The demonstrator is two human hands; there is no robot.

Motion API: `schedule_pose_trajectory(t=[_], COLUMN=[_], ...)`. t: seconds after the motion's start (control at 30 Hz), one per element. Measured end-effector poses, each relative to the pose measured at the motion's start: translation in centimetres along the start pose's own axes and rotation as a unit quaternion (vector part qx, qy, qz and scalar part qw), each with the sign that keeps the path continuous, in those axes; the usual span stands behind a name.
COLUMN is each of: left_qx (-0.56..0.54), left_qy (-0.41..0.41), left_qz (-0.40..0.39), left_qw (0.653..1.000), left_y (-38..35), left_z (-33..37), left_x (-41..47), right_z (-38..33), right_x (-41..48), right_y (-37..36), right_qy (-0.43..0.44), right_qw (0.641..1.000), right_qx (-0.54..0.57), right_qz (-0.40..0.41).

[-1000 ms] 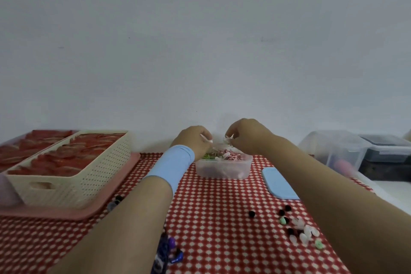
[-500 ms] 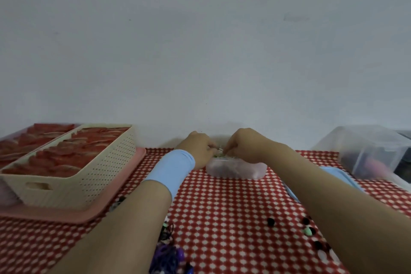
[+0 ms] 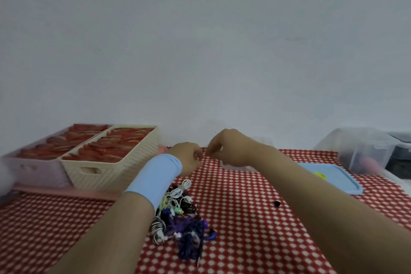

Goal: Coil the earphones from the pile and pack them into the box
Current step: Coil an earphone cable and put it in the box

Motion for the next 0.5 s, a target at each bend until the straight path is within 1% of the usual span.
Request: schedule_pose_trajectory(t=[0.1,0.2,0.3,0.37,0.43,0.5], left_qx=[0.035,0.005,-0.034,-0.065,-0.071,-0.073], left_qy=[0.026,0.035,0.032,0.031,0.037,0.035], left_qz=[-0.077,-0.112,-0.103,-0.087,-0.069,-0.055], left_qw=[0.996,0.993,0.994,0.994,0.994,0.995], left_y=[-2.4,-3.8,-3.9,-3.4,-2.9,-2.3], left_z=[-2.9,-5.2,-6.1,-6.6,-7.1,-7.3], left_x=[-2.1,-4.1,-5.4,-6.1,-6.3,-6.4], right_z=[-1.9,-3.1,-3.3,-2.9,-2.4,-2.3], right_x=[0.2,0.5,0.7,0.9,1.0,0.8], right_y=[-4.1,-8.2,-10.8,-11.4,-11.0,-9.9], right_qy=[0.008,0.011,0.008,-0.001,-0.007,-0.007], right_qw=[0.998,0.994,0.991,0.993,0.994,0.997], right_qx=[-0.036,-0.06,-0.069,-0.071,-0.069,-0.032], right_qz=[-0.041,-0.094,-0.113,-0.094,-0.082,-0.076])
Point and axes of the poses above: each hand's wrist, its own x-axis towards the middle knuckle, its own y-axis out of the back of the hand, z = x × y, the point moved 9 cm from there along x, towards the middle knuckle, and after that the axes turned 15 degrees about x, right-handed, at the moved point
